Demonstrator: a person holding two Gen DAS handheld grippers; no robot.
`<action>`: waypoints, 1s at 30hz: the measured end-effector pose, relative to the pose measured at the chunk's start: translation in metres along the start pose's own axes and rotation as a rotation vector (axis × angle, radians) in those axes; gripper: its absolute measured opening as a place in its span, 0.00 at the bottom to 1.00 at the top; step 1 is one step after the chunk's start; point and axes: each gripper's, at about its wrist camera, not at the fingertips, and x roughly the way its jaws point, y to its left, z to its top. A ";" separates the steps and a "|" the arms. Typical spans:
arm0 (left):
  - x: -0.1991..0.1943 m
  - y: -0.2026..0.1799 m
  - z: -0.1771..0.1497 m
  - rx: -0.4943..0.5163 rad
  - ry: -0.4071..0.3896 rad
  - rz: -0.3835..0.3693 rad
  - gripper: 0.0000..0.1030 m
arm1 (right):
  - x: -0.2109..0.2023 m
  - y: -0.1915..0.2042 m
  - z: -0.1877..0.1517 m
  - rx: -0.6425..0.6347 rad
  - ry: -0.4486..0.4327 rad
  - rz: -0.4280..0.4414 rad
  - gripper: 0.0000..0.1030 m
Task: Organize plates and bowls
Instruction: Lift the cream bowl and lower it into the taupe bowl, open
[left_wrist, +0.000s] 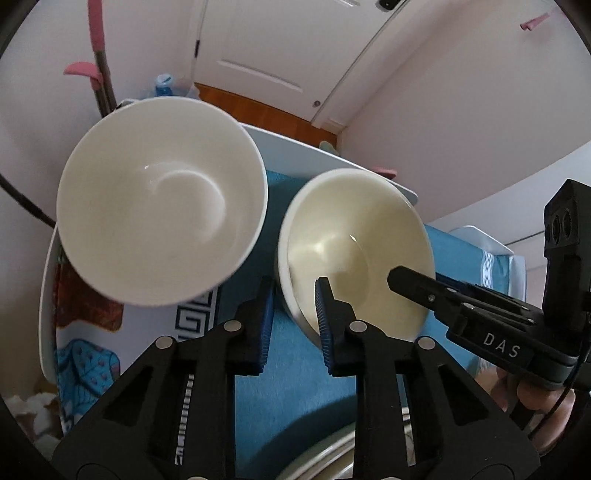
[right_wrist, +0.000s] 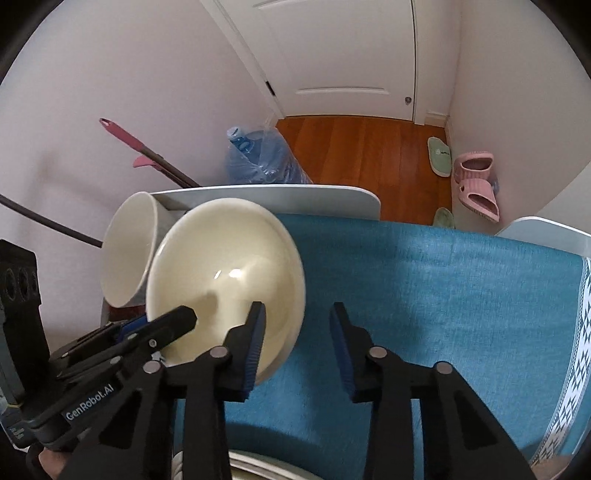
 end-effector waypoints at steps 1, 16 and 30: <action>0.001 -0.002 0.000 0.007 -0.002 0.004 0.17 | 0.002 -0.001 0.000 0.005 0.005 0.003 0.24; -0.006 -0.036 0.004 0.110 -0.011 0.073 0.17 | -0.009 -0.004 0.000 0.026 -0.052 0.029 0.15; -0.084 -0.139 -0.017 0.253 -0.136 0.037 0.17 | -0.129 -0.037 -0.035 0.054 -0.234 0.031 0.15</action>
